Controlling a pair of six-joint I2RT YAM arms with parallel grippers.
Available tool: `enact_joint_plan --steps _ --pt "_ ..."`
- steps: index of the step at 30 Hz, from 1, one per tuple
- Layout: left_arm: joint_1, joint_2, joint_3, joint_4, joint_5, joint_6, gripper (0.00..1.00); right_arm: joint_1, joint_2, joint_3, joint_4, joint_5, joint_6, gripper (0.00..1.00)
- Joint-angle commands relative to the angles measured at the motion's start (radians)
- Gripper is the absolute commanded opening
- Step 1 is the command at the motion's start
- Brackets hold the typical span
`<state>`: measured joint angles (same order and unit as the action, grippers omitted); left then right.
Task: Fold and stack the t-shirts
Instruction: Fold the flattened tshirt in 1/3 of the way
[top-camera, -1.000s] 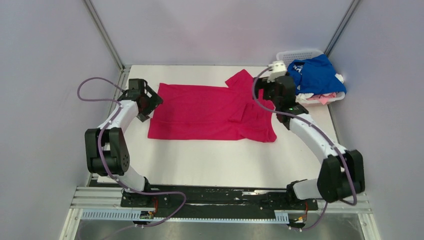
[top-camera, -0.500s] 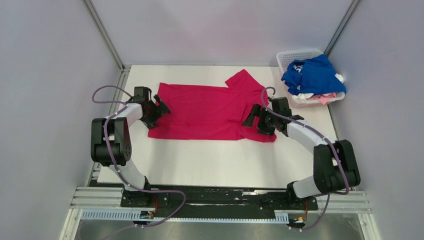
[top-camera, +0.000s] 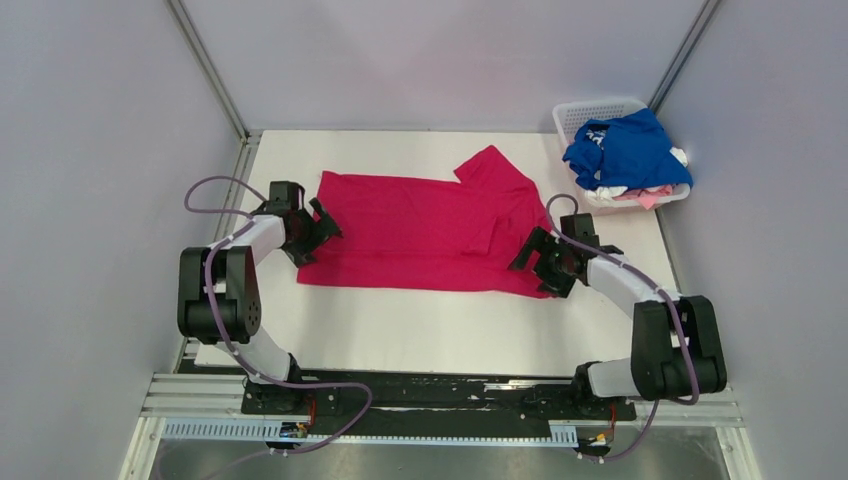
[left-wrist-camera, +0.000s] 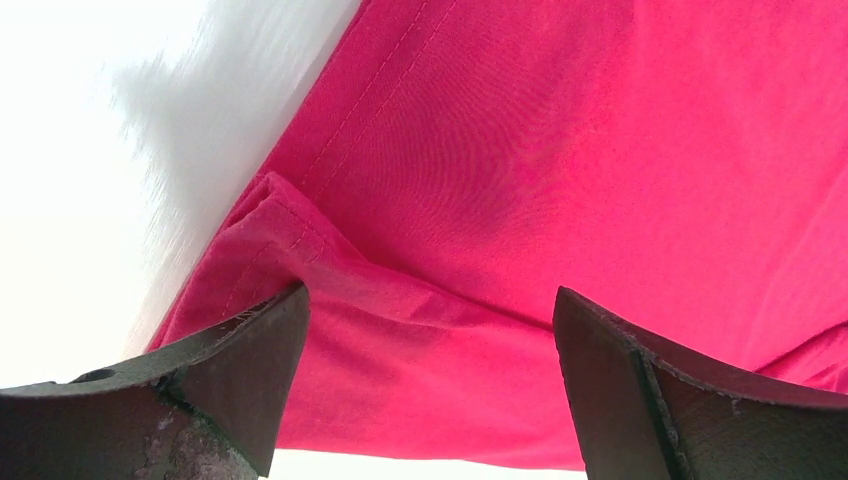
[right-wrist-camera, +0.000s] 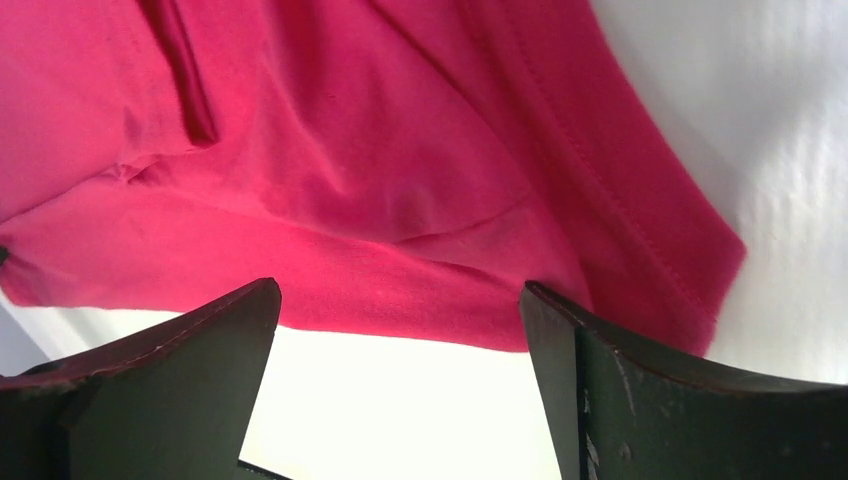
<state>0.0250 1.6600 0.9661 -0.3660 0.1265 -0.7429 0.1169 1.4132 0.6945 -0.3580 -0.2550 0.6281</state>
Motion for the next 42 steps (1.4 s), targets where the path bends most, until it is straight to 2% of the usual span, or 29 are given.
enact_joint_plan --steps 1,8,13,18,21,25,32,42 --pt "-0.012 -0.059 -0.067 -0.139 -0.025 0.041 1.0 -0.002 -0.085 -0.078 -0.222 0.159 0.029 1.0" --pt "-0.093 -0.167 -0.131 -0.241 -0.033 0.029 1.0 -0.002 -0.26 -0.145 -0.322 0.136 0.082 1.0" --pt "-0.111 -0.284 -0.115 -0.288 -0.117 0.022 1.0 0.005 -0.424 -0.064 -0.338 0.13 0.029 1.0" --pt "-0.111 -0.319 -0.037 -0.295 -0.17 0.027 1.0 0.062 -0.48 0.029 -0.29 -0.003 -0.062 1.0" --pt "-0.111 -0.311 -0.006 -0.281 -0.177 0.027 1.0 0.126 -0.421 0.036 -0.187 -0.084 -0.052 1.0" --pt "-0.111 -0.288 0.027 -0.273 -0.182 0.038 1.0 0.214 -0.237 0.103 -0.079 -0.024 -0.026 1.0" --pt "-0.111 -0.287 0.024 -0.279 -0.2 0.052 1.0 0.229 0.078 0.211 0.027 -0.001 0.007 1.0" --pt "-0.111 -0.279 0.007 -0.278 -0.194 0.055 1.0 0.294 0.259 0.288 0.072 -0.006 0.006 1.0"
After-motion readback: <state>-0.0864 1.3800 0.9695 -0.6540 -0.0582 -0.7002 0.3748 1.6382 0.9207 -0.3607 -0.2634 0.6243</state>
